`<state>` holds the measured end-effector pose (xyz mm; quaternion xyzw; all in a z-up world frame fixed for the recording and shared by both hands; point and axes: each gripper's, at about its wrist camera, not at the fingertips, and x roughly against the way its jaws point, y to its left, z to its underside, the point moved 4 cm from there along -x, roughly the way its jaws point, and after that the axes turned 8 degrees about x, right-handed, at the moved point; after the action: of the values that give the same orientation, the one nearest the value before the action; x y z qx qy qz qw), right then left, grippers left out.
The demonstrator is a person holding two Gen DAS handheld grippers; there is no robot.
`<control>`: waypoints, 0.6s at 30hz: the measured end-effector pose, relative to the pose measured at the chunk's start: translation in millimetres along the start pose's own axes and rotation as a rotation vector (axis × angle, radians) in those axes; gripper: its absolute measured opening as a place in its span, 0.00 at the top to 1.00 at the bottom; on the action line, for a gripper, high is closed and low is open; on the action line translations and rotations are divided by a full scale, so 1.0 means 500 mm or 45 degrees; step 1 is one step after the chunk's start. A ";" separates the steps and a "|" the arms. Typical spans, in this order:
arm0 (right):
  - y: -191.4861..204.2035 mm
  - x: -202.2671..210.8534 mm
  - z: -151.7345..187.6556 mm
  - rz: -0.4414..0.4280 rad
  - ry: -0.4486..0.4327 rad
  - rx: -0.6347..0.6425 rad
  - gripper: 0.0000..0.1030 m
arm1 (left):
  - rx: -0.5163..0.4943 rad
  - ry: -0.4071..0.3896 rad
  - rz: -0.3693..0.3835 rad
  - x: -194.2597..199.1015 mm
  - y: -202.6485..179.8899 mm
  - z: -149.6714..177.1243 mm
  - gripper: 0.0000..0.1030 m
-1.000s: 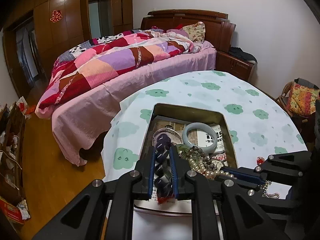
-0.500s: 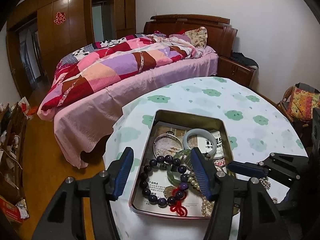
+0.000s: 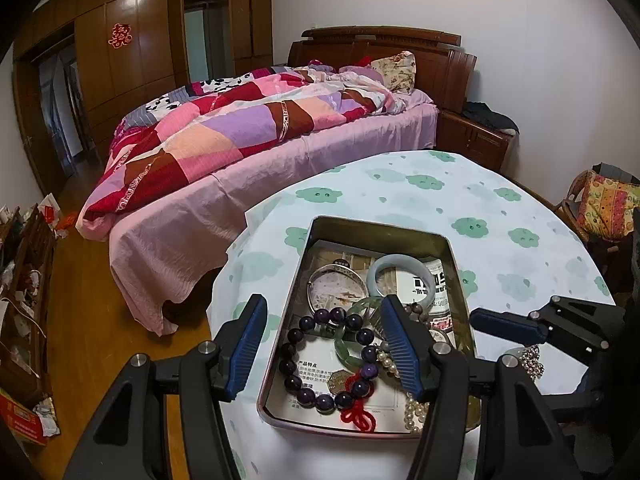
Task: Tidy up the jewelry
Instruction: 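Open both grippers to drop the purple bracelet and pearls into the tin, then grasp the red-knotted jade pendant with the right gripper while the left gripper approaches the gold bells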
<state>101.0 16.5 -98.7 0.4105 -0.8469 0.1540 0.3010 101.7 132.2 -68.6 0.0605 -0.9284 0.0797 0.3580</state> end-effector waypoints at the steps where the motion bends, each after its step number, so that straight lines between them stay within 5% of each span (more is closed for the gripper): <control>1: -0.002 0.002 0.000 0.002 -0.003 -0.002 0.58 | 0.000 0.002 -0.002 -0.001 0.000 0.001 0.42; 5: -0.008 0.011 0.000 0.013 -0.012 -0.010 0.56 | 0.000 0.009 -0.011 -0.002 0.001 0.005 0.40; 9: -0.014 0.019 0.000 0.024 -0.024 -0.020 0.49 | 0.003 0.005 -0.025 0.001 -0.001 0.008 0.29; 18: -0.038 0.039 0.017 0.061 -0.029 -0.050 0.44 | -0.016 0.014 -0.025 0.002 -0.020 0.014 0.28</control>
<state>103.2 -11.5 -92.7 0.3857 -0.8627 0.1399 0.2957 98.1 121.1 -71.9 0.0669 -0.9262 0.0709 0.3643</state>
